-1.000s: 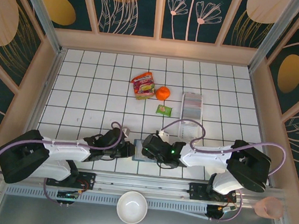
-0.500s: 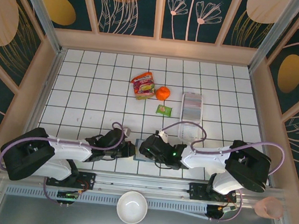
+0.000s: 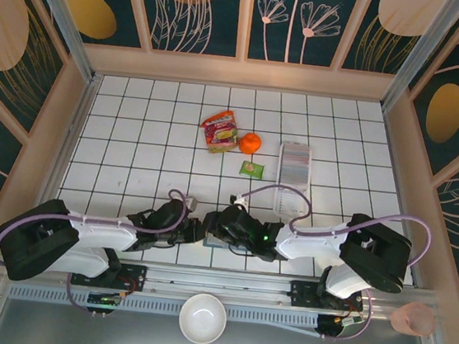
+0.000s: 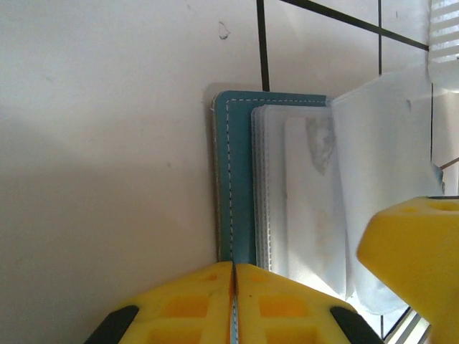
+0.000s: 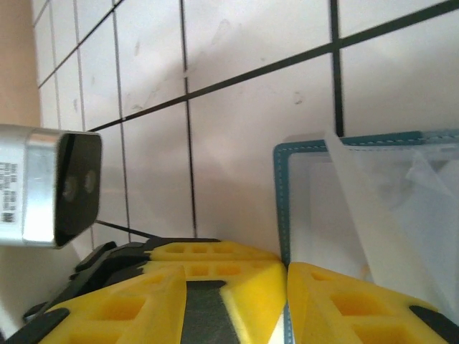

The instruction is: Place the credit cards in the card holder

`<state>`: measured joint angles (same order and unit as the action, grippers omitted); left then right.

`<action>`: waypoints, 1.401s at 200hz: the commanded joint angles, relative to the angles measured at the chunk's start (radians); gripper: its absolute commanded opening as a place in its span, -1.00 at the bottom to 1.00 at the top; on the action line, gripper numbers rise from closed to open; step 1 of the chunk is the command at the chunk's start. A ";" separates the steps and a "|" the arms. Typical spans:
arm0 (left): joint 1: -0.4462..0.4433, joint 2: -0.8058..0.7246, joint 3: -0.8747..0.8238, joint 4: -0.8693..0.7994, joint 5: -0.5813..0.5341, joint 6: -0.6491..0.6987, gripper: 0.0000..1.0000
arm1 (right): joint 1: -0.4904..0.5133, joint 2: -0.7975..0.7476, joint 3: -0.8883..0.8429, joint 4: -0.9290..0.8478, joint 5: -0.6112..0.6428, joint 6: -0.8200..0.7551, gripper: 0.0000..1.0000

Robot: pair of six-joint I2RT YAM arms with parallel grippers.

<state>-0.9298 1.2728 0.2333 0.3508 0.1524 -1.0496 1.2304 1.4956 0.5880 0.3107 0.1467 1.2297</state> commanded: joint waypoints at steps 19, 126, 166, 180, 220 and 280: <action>-0.004 -0.040 -0.041 -0.060 -0.056 -0.029 -0.79 | 0.008 -0.013 0.062 0.112 -0.015 -0.090 -0.16; -0.003 -0.058 -0.039 -0.052 -0.062 -0.033 -0.79 | 0.060 -0.291 0.163 -0.653 0.283 -0.005 -0.06; -0.004 -0.058 -0.029 -0.054 -0.039 -0.026 -0.74 | 0.138 -0.347 0.013 -0.621 0.194 0.141 0.00; -0.004 -0.069 -0.031 -0.056 -0.040 -0.025 -0.71 | 0.155 -0.303 0.006 -0.607 0.177 0.164 -0.01; -0.003 -0.080 -0.032 -0.063 -0.043 -0.021 -0.64 | 0.157 -0.209 0.021 -0.618 0.197 0.196 -0.05; -0.003 -0.066 -0.035 -0.053 -0.033 -0.021 -0.59 | 0.124 -0.194 -0.002 -0.614 0.199 0.196 -0.04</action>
<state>-0.9298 1.1992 0.1974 0.3359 0.1165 -1.0752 1.3727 1.2896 0.6037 -0.2958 0.3138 1.4052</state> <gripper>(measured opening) 0.202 0.480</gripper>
